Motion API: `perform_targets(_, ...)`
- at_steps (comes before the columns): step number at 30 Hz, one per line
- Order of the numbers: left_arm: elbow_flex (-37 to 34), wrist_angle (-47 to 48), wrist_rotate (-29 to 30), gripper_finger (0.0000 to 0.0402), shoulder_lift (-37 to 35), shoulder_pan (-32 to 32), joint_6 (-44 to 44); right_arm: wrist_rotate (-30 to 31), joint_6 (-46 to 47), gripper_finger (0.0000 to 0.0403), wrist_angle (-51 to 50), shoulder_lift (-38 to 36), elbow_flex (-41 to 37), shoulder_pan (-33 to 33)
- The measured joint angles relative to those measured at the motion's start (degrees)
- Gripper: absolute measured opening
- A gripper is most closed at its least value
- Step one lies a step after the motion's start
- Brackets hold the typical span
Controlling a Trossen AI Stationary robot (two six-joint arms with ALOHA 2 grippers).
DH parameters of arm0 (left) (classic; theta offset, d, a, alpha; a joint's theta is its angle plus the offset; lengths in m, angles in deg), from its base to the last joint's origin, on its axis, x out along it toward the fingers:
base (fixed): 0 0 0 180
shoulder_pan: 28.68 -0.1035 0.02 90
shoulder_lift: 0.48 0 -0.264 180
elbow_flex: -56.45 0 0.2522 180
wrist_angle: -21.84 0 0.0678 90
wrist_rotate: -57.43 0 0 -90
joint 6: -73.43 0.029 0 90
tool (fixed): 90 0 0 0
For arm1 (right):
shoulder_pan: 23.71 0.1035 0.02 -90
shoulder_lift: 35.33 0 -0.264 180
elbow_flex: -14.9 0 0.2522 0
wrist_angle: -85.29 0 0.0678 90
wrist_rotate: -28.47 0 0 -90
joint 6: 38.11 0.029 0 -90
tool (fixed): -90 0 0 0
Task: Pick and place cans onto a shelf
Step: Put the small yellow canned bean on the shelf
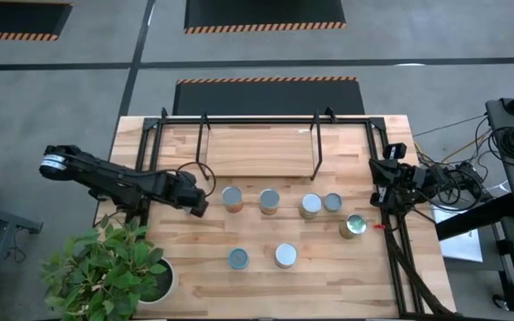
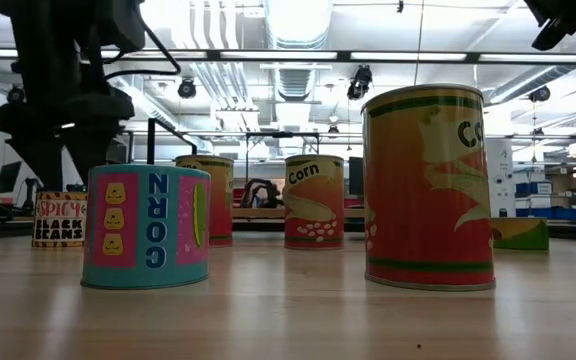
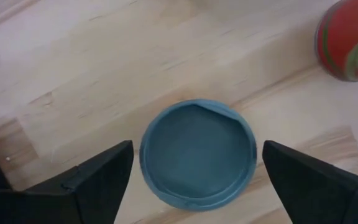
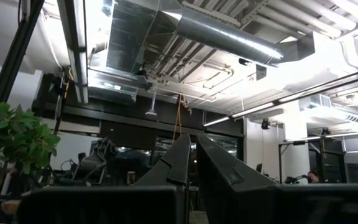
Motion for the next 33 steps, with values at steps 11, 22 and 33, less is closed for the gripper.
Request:
perform_targets(11,-4.82,-6.12,0.11,0.0321,0.00,0.00,-0.88,0.00,-0.42,0.0018,-0.39,0.00,0.00,0.00)
perform_targets(22,-0.09,-6.04,3.63,0.0281,0.02,0.00,0.72,0.00,-0.70,0.0018,-0.42,0.00,0.00,-0.01)
perform_targets(33,10.83,-5.45,11.67,0.0288,0.02,0.11,10.29,0.00,-0.79,0.0018,-0.42,0.00,0.00,0.00)
